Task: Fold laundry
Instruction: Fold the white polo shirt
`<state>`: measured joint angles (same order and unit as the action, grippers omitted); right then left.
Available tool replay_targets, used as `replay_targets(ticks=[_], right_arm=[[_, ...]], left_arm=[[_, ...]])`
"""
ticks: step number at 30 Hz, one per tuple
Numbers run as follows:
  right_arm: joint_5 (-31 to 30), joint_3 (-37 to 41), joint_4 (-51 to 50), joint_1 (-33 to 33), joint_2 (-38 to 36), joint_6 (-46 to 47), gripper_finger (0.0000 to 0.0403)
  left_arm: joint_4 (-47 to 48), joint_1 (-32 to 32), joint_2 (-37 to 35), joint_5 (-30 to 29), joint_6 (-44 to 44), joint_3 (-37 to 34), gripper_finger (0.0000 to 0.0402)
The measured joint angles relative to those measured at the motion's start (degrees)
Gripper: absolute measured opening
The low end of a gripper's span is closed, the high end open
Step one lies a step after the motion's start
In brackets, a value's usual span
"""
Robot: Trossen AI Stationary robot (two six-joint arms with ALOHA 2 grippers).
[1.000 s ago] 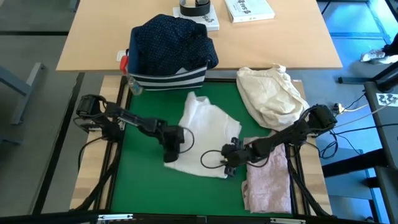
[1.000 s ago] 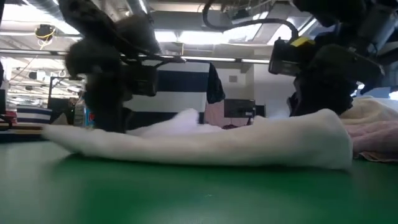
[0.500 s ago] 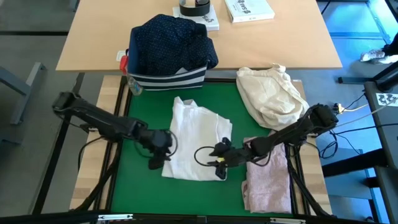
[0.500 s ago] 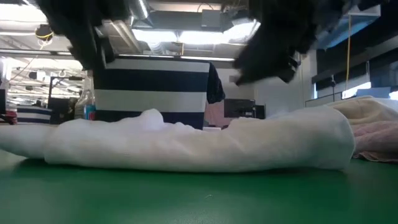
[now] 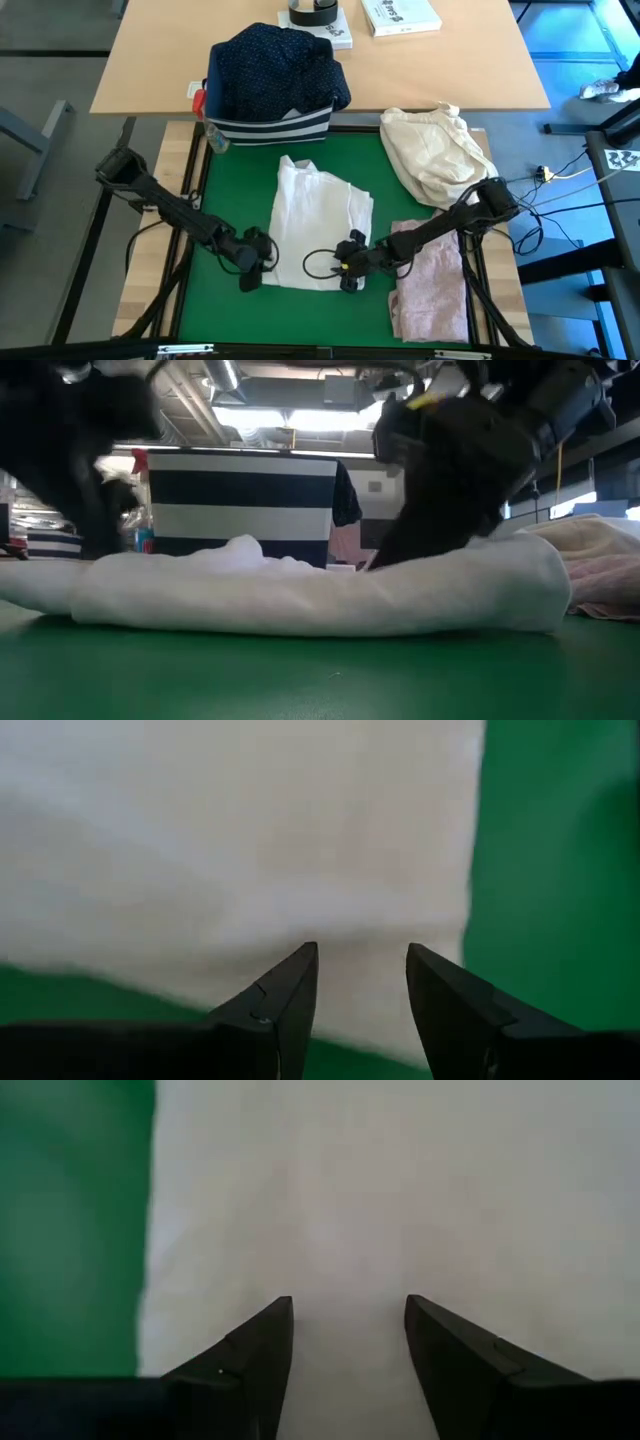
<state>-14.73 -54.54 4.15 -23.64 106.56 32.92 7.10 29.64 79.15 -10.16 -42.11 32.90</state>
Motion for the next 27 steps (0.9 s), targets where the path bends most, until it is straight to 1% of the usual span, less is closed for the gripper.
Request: replay_targets(ticks=[3,7,12,14,19,21,24,27], right_arm=[[0.3,0.0,-0.9,0.0,0.9,-0.2,0.0193],[0.1,-0.2,-3.3,0.0,1.0,-0.3,0.0193],[-0.2,-0.3,-7.8,-0.5,0.9,-1.8,0.0193],[-0.2,-0.3,-7.1,-0.7,0.9,-1.8,0.0193],[0.7,-0.7,-5.6,-0.7,-0.6,-0.4,0.0193],[0.2,-1.7,-5.4,-0.7,-2.0,-0.2,0.0193],[-0.1,-3.8,-4.9,-0.7,-4.4,-1.0,0.0193],[-0.1,-5.8,-7.7,-0.8,-6.5,-2.1,0.0193]], left_arm=[[-0.8,0.9,2.6,2.1,-1.5,-0.7,0.0149],[-1.3,2.8,6.0,1.0,-2.5,-1.4,0.0149],[4.2,6.1,6.6,0.8,-6.1,-2.1,0.0149],[5.6,7.3,5.3,0.9,-6.8,-2.2,0.0148],[11.3,7.9,-1.3,6.0,-7.2,0.1,0.0148],[10.4,7.5,-4.9,5.9,-7.2,1.7,0.0148],[10.2,6.7,-8.7,3.1,-7.1,2.5,0.0148],[6.0,5.5,-10.7,-1.3,-4.8,3.3,0.0148]])
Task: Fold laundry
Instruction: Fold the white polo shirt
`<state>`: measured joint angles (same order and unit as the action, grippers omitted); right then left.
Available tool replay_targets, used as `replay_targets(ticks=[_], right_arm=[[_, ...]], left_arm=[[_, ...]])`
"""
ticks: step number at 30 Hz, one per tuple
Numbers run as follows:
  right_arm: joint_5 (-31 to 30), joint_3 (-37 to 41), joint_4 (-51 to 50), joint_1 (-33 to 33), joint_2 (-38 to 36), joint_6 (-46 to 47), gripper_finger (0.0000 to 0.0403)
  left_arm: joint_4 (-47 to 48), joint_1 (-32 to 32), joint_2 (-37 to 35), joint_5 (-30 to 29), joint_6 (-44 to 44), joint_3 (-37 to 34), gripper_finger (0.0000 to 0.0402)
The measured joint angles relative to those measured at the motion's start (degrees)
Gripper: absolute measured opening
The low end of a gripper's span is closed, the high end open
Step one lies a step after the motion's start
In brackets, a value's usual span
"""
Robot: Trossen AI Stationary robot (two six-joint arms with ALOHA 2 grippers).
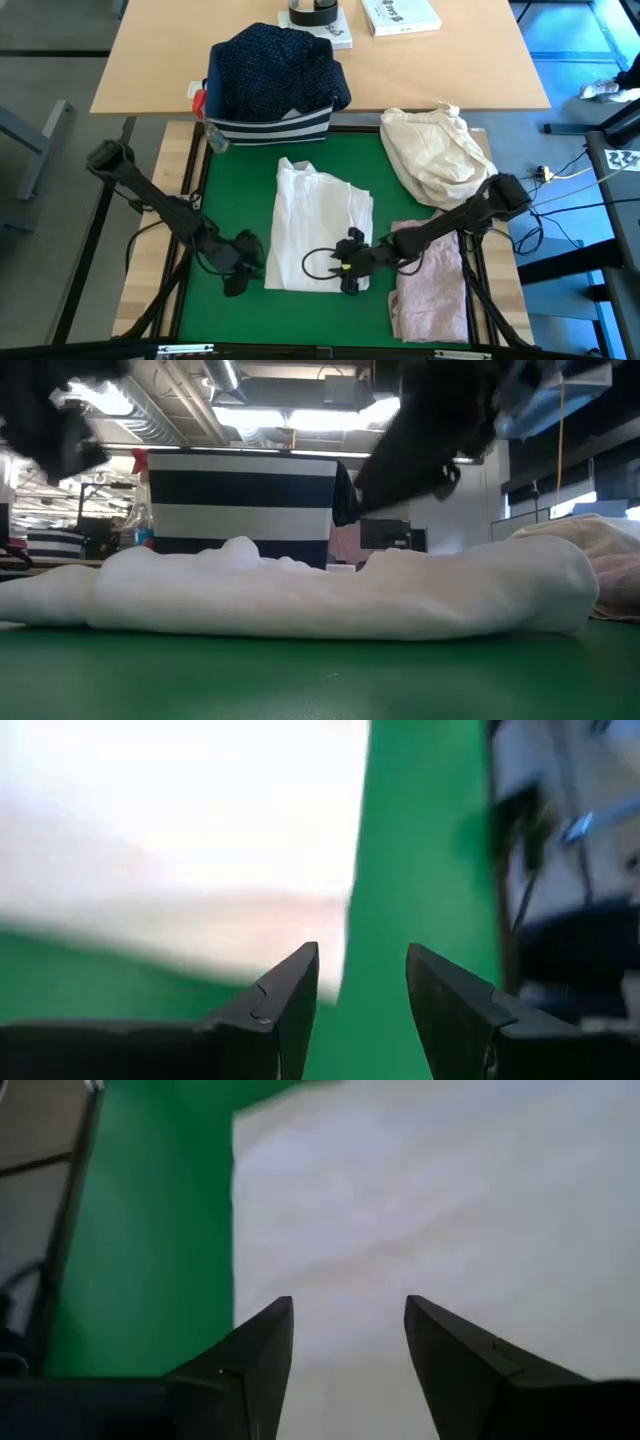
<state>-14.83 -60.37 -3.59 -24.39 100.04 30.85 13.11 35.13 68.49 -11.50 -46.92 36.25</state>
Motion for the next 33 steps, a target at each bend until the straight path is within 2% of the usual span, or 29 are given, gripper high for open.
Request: replay_targets(ticks=[4,7,14,17,20,26,29,33], right_arm=[[-7.9,-2.4,-9.2,1.5,-2.3,-2.6,0.0193],[-11.2,-2.2,-15.9,5.5,-2.5,-4.3,0.0193],[-4.8,0.0,-16.9,20.1,-2.5,-13.2,0.0193],[0.0,1.6,-15.8,25.9,-2.3,-18.1,0.0193],[2.3,5.4,-18.3,30.0,-1.9,-18.9,0.0193],[3.8,12.2,-22.5,31.7,-3.8,-16.1,0.0193],[4.6,12.0,-22.4,30.7,-5.9,-16.1,0.0193],[4.2,7.5,-20.8,29.4,-10.6,-16.3,0.0193]], left_arm=[[-4.1,-3.0,0.9,-6.3,6.1,0.1,0.0149],[-5.3,-7.4,3.3,-7.5,9.9,0.0,0.0149],[-6.3,-17.7,12.5,-7.2,14.5,0.1,0.0149],[-6.1,-19.6,17.2,-6.4,14.9,0.1,0.0149],[-5.1,-20.1,21.4,-4.3,16.1,0.1,0.0149],[-4.9,-18.7,24.1,-5.0,14.5,0.5,0.0149],[-4.5,-18.8,22.5,-4.9,14.5,0.8,0.0149],[-2.0,-19.8,18.6,-1.6,18.5,3.0,0.0149]])
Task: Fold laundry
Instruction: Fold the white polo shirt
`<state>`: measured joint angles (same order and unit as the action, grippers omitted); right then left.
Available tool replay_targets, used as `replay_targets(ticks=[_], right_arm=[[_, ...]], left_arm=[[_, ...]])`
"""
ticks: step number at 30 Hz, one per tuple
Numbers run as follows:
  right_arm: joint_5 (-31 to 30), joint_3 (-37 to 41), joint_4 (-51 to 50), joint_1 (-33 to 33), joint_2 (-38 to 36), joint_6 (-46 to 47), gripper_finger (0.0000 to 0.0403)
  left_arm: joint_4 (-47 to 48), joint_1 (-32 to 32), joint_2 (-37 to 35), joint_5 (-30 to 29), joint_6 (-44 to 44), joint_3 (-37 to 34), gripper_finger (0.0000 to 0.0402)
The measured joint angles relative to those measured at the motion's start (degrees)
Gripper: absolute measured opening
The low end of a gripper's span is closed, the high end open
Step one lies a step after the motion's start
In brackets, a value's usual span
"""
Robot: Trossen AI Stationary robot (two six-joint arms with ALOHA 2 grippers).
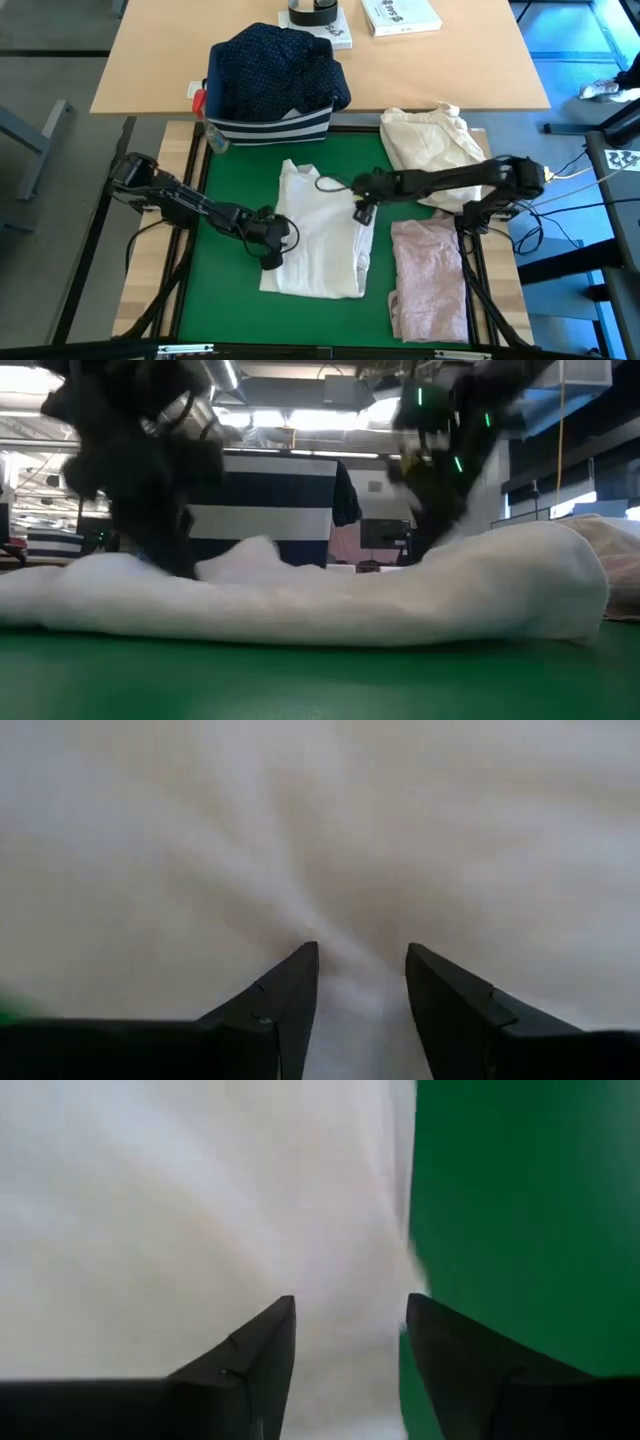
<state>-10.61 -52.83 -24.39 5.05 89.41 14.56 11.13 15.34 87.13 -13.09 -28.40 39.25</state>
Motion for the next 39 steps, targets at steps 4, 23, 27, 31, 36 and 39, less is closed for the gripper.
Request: replay_targets(ticks=[4,23,27,31,36,39], right_arm=[[3.9,-4.7,0.9,-3.2,-4.9,2.3,0.0193],[0.0,-11.1,36.5,-29.9,-4.9,17.2,0.0205],[-0.2,-12.1,32.4,-34.6,-1.0,18.8,0.0240],[-0.3,-16.4,22.5,-38.8,3.8,16.6,0.0263],[-1.9,-18.4,11.2,-41.3,9.8,14.1,0.0260],[-2.7,-18.5,9.1,-41.2,12.0,14.0,0.0254]], left_arm=[[1.2,-0.4,-5.5,5.1,5.1,4.1,0.0149],[3.5,12.1,-9.8,23.5,12.3,9.3,0.0208],[3.1,19.2,-9.1,13.3,9.9,9.3,0.0205],[3.2,23.9,-6.6,3.7,7.6,9.3,0.0204],[3.6,25.8,0.2,-2.5,7.5,9.3,0.0204],[4.2,25.7,4.9,-3.6,5.0,9.3,0.0204]])
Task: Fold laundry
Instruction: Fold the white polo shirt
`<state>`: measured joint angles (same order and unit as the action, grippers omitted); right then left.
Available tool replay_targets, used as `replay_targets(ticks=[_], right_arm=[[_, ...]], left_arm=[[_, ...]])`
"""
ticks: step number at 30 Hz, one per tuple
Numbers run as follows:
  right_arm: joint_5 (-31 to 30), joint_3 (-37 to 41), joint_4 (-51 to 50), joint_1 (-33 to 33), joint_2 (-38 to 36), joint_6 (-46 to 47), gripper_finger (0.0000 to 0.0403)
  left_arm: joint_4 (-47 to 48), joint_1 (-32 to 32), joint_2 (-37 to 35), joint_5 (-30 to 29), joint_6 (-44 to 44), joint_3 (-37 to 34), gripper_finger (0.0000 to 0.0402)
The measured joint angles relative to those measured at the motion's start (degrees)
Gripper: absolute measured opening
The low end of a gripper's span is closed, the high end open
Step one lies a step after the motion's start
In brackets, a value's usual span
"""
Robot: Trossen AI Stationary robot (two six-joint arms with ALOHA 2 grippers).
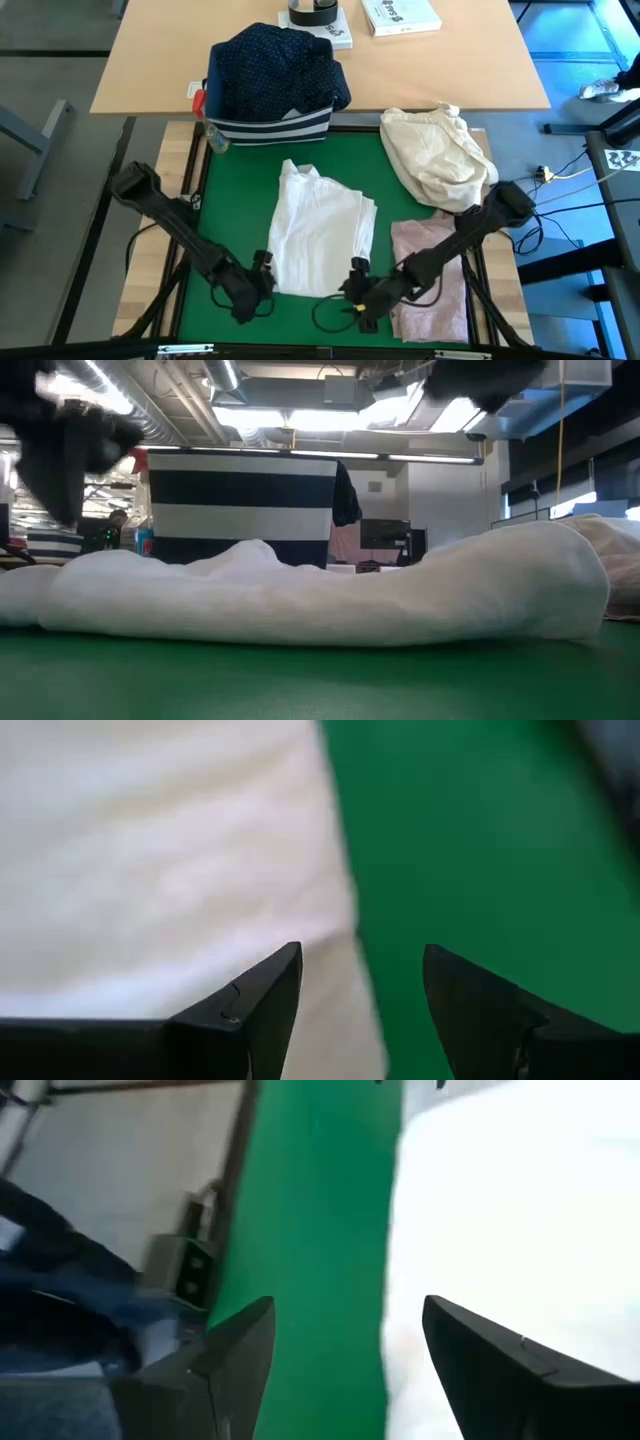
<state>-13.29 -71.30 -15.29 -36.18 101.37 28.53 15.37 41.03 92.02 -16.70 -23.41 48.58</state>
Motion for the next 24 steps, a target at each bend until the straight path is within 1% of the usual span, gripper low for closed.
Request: replay_targets(ticks=[4,8,14,16,18,20,22,24], right_arm=[[-0.1,0.0,0.8,0.3,2.9,-0.1,0.0250],[0.3,0.0,2.5,0.2,4.9,-1.3,0.0250],[0.4,0.0,2.2,0.1,7.5,-2.3,0.0250],[0.5,0.0,2.1,0.1,7.7,-4.4,0.0250],[-0.8,0.0,1.7,0.2,8.3,-7.1,0.0250],[-3.9,0.0,0.2,0.1,8.4,-8.7,0.0250],[-4.4,-0.1,-1.3,0.4,9.0,-9.9,0.0250],[-3.4,-0.1,-4.2,0.6,9.9,-10.8,0.0250]], left_arm=[[3.4,-0.2,5.1,1.5,-5.7,0.0,0.0204],[4.0,0.1,7.5,0.4,-8.3,0.3,0.0204],[4.2,-0.4,7.8,0.0,-8.2,0.3,0.0204],[4.2,-0.4,7.8,-0.2,-8.1,0.2,0.0204],[4.3,-0.4,7.9,-0.5,-8.1,0.2,0.0204],[4.4,-0.4,7.9,-1.3,-8.0,0.2,0.0204],[4.7,-0.4,8.0,-1.8,-8.0,0.1,0.0203],[4.8,-0.4,8.0,-2.0,-8.0,0.1,0.0199]])
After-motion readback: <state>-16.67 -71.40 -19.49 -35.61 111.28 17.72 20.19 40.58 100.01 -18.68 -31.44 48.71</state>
